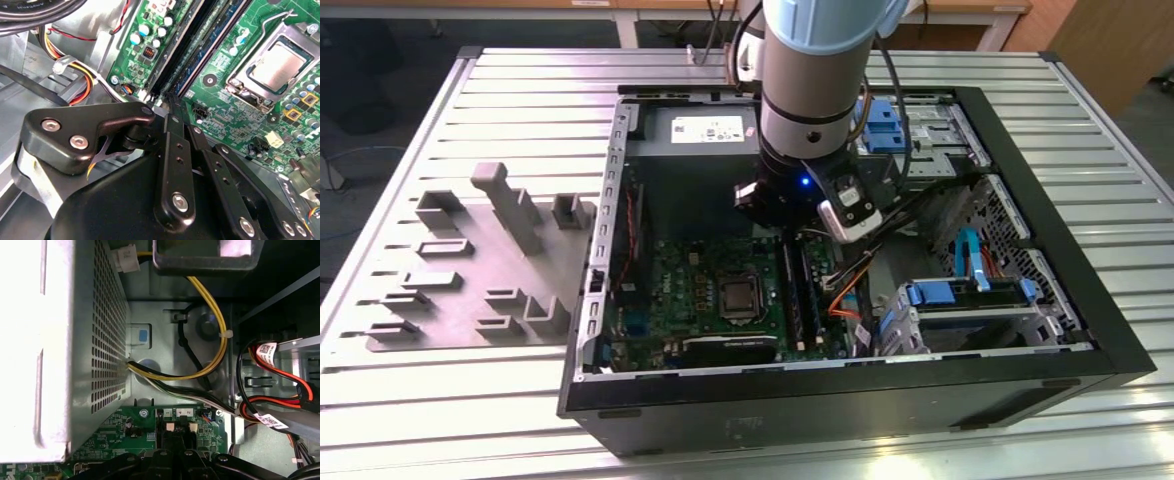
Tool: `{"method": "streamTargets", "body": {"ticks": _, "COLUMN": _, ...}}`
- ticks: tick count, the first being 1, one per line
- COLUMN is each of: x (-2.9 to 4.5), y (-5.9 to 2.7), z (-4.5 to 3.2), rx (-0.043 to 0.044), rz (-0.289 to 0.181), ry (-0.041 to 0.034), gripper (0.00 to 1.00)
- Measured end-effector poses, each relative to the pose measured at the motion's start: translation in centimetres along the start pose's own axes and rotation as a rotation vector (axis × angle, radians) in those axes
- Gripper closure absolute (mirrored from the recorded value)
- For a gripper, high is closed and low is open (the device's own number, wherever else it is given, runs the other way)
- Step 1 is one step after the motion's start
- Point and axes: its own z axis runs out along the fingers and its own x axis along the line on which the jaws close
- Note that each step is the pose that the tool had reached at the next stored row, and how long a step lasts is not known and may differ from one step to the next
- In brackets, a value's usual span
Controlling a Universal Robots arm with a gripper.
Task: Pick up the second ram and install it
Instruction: 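Press down the second ram until it locks into place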
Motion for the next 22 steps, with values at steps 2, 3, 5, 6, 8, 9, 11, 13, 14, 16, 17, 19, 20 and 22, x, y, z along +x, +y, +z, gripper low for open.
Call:
{"method": "streamTargets", "body": {"ticks": 2, "x": 0.00, "y": 0.00, "z": 0.01, "rx": 0.0001, "rz": 0.000, "ry": 0.0000, "gripper": 0.89}}
{"method": "streamTargets", "body": {"ticks": 3, "x": 0.00, "y": 0.00, "z": 0.02, "rx": 0.0000, "rz": 0.000, "ry": 0.0000, "gripper": 0.89}}
{"method": "streamTargets", "body": {"ticks": 5, "x": 0.00, "y": 0.00, "z": 0.03, "rx": -0.0002, "rz": 0.000, "ry": -0.0001, "gripper": 0.89}}
{"method": "streamTargets", "body": {"ticks": 6, "x": 0.00, "y": 0.00, "z": -0.01, "rx": -0.0002, "rz": 0.000, "ry": -0.0001, "gripper": 0.89}}
{"method": "streamTargets", "body": {"ticks": 8, "x": -0.02, "y": 0.04, "z": -0.20, "rx": -0.0017, "rz": 0.000, "ry": -0.0007, "gripper": 0.89}}
{"method": "streamTargets", "body": {"ticks": 9, "x": -0.02, "y": 0.06, "z": -0.46, "rx": -0.0012, "rz": 0.000, "ry": -0.0005, "gripper": 0.89}}
{"method": "streamTargets", "body": {"ticks": 11, "x": -0.04, "y": 0.09, "z": -0.99, "rx": -0.0003, "rz": 0.000, "ry": -0.0002, "gripper": 0.89}}
{"method": "streamTargets", "body": {"ticks": 13, "x": -0.06, "y": 0.12, "z": -1.43, "rx": -0.0003, "rz": 0.000, "ry": -0.0001, "gripper": 0.89}}
{"method": "streamTargets", "body": {"ticks": 14, "x": -0.07, "y": 0.14, "z": -1.65, "rx": -0.0002, "rz": 0.000, "ry": -0.0001, "gripper": 0.89}}
{"method": "streamTargets", "body": {"ticks": 16, "x": -0.09, "y": 0.17, "z": -2.05, "rx": 0.0000, "rz": 0.000, "ry": -0.0001, "gripper": 0.89}}
{"method": "streamTargets", "body": {"ticks": 17, "x": -0.09, "y": 0.18, "z": -2.14, "rx": 0.0002, "rz": 0.000, "ry": 0.0000, "gripper": 0.89}}
{"method": "streamTargets", "body": {"ticks": 19, "x": -0.10, "y": 0.19, "z": -2.16, "rx": 0.0006, "rz": 0.000, "ry": -0.0002, "gripper": 0.89}}
{"method": "streamTargets", "body": {"ticks": 20, "x": -0.10, "y": 0.19, "z": -2.16, "rx": 0.0006, "rz": 0.000, "ry": -0.0002, "gripper": 0.89}}
{"method": "streamTargets", "body": {"ticks": 22, "x": -0.10, "y": 0.18, "z": -2.17, "rx": 0.0008, "rz": 0.000, "ry": -0.0002, "gripper": 0.89}}
